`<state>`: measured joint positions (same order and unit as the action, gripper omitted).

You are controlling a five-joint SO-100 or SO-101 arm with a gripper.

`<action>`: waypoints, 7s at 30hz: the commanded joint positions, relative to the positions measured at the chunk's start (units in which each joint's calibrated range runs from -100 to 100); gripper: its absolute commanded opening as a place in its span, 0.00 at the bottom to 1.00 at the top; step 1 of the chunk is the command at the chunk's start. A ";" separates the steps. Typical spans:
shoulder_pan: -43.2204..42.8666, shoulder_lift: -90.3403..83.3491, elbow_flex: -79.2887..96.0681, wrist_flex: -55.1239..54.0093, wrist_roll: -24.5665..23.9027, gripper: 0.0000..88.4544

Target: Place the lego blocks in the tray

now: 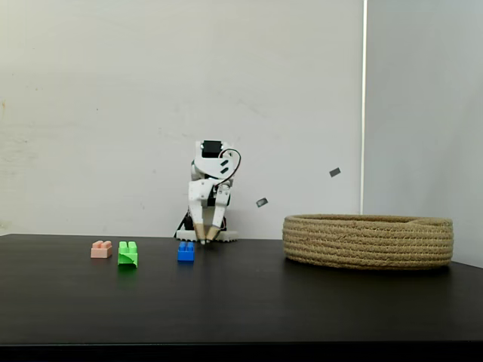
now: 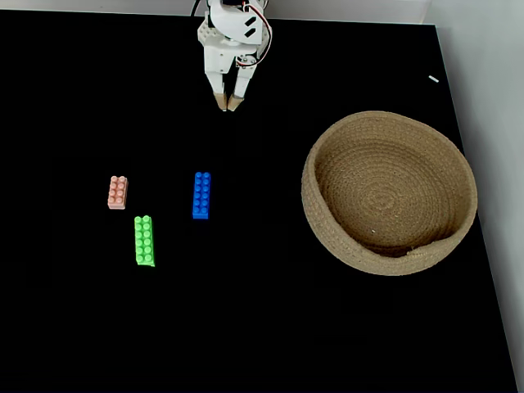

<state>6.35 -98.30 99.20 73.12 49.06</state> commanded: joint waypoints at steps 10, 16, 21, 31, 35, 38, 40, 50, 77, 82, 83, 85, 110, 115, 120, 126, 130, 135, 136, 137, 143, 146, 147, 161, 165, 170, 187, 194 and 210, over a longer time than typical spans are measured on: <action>-1.49 7.85 -8.14 -5.69 -0.10 0.00; -1.74 25.39 -26.02 -11.94 0.00 0.01; -1.08 39.32 -40.97 -11.11 -0.83 0.08; 7.50 59.01 -54.29 -11.94 1.61 0.27; 10.30 66.32 -57.85 -13.52 2.83 0.28; 11.37 71.99 -60.22 -16.35 3.42 0.28; 11.54 75.35 -62.31 -17.35 3.71 0.26; 9.81 86.95 -70.70 -19.77 5.47 0.26; 9.48 105.18 -84.29 -22.27 5.86 0.24; 8.16 106.99 -86.39 -22.27 5.37 0.23; 7.99 107.42 -86.85 -22.27 5.27 0.23; 7.66 108.11 -87.67 -22.27 5.13 0.21; -2.56 89.71 -101.17 -13.02 0.15 0.00; -11.79 89.28 -109.74 -6.19 -3.61 0.00; -21.19 91.34 -112.57 -4.69 -6.25 0.00; -28.36 97.10 -112.66 -4.78 -7.91 0.00; -31.00 101.06 -112.57 -4.78 -8.30 0.00; -32.98 104.15 -113.11 -5.61 -9.62 0.30; -33.23 104.32 -113.11 -5.61 -9.82 0.32; -33.31 104.32 -113.20 -5.44 -9.96 0.35; -31.50 102.43 -113.66 -2.61 -9.08 0.38; -27.62 98.73 -111.65 -1.69 -7.77 0.36; -25.73 97.01 -109.92 -1.69 -7.13 0.36; 10.14 95.38 -97.06 -9.69 4.98 0.40; 14.92 99.34 -101.53 -10.94 6.40 0.40; 17.39 104.15 -108.28 -14.02 8.69 0.40; 17.97 116.19 -114.39 -20.10 15.87 0.38; 18.79 119.71 -115.39 -23.10 17.92 0.38; 18.96 126.25 -121.96 -23.68 19.39 0.38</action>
<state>25.41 29.43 -18.43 50.39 68.30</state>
